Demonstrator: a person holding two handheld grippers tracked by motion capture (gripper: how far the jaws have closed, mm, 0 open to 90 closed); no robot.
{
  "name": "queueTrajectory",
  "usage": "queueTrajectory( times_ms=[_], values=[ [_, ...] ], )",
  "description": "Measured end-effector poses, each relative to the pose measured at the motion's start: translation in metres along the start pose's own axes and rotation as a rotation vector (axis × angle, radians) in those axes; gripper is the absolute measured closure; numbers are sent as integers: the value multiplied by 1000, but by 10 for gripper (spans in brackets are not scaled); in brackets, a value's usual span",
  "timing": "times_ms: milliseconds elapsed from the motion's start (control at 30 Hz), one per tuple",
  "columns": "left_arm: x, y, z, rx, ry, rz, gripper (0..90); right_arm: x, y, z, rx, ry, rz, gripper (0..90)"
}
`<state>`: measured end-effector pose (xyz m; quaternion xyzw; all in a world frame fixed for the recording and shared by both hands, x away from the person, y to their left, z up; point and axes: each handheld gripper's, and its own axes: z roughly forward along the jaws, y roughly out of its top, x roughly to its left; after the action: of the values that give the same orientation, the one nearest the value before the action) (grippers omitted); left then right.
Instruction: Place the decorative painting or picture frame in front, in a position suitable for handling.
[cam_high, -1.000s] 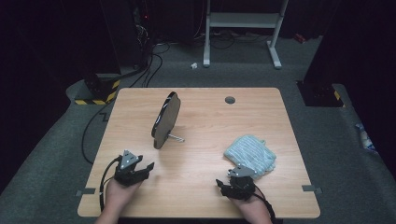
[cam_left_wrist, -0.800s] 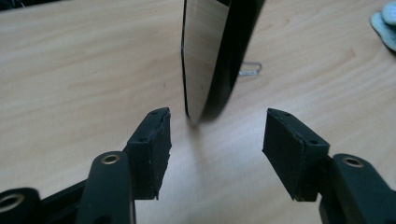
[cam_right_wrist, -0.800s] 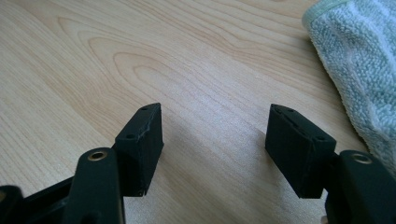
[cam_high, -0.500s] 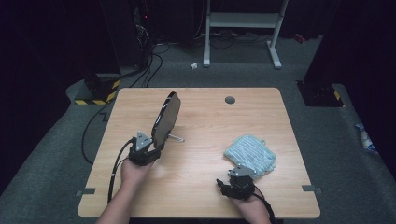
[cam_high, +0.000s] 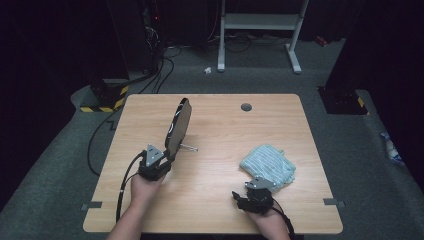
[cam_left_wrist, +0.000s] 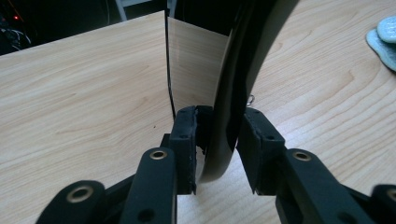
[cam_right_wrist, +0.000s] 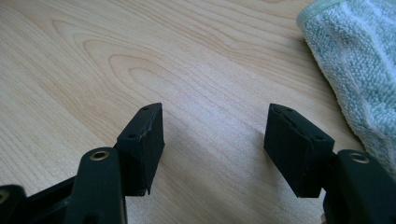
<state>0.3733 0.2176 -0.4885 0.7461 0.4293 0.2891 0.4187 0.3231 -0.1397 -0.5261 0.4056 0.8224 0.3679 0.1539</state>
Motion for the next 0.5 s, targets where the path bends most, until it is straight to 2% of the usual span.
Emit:
queueTrajectory(
  times_ms=[67,233,300,433,500],
  values=[
    [-2,-1,-3,-6,-6,-1,726,0,0,0,2,-3,-4,374],
    [-11,-3,-6,-13,-7,17,716,0,0,0,1,-1,-4,375],
    [-16,-5,-7,-18,-11,36,708,1,0,0,2,-4,-6,374],
    [-26,-7,-10,-24,-40,54,684,0,0,0,-2,-2,-3,379],
    [-29,-8,-12,-25,-66,49,678,1,0,0,0,-6,-4,380]
  ],
)
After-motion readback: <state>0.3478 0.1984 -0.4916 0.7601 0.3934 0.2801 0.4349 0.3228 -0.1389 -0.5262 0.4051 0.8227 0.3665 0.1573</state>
